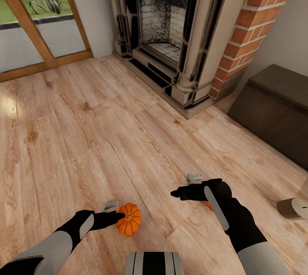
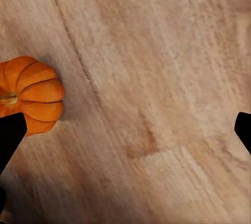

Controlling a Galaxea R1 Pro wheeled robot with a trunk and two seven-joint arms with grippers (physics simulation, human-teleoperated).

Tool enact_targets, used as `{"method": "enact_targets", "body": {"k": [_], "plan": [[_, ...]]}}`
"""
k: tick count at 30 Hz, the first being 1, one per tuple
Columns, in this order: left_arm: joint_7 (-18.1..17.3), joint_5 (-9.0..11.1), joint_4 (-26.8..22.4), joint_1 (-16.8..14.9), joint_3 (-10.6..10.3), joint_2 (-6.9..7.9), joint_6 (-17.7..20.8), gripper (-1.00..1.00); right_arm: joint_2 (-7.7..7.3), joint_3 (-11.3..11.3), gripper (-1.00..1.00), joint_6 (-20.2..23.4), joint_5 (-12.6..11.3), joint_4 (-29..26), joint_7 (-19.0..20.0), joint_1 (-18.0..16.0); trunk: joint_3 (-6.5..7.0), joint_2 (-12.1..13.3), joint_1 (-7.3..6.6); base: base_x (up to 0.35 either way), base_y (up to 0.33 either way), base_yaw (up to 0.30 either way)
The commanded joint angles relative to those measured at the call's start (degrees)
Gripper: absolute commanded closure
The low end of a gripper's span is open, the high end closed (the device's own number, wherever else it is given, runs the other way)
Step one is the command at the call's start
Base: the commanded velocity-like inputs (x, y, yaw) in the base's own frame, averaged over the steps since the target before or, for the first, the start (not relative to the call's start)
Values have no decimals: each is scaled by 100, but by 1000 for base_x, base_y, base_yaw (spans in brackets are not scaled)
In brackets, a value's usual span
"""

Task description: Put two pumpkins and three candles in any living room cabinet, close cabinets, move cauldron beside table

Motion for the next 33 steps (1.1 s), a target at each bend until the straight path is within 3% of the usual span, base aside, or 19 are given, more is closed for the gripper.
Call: {"method": "enact_targets", "body": {"k": [1, 14, 20, 28, 33], "plan": [[-5, 39, -8, 0, 39, -2, 60, -100, -4, 7, -100, 18, 13, -4, 18, -3, -4, -1, -1, 6, 0, 0], [-5, 33, -8, 0, 39, -10, 60, -100, -4, 7, -100, 18, 14, -4, 18, -3, -4, -1, -1, 74, -50, 0], [-5, 30, -8, 0, 31, -79, 60, -100, -4, 7, -100, 18, 14, -4, 18, -3, -4, -1, -1, 1, -1, 0], [-18, 30, -8, 0, 30, -90, 64, -100, -4, 11, -100, 18, 14, -4, 18, -3, -181, -12, 20, 0, 0, 0], [-36, 30, -8, 0, 30, -88, 68, -100, -4, 165, -100, 18, 15, -4, 19, -3, -181, -12, 20, 0, 0, 0]]}}
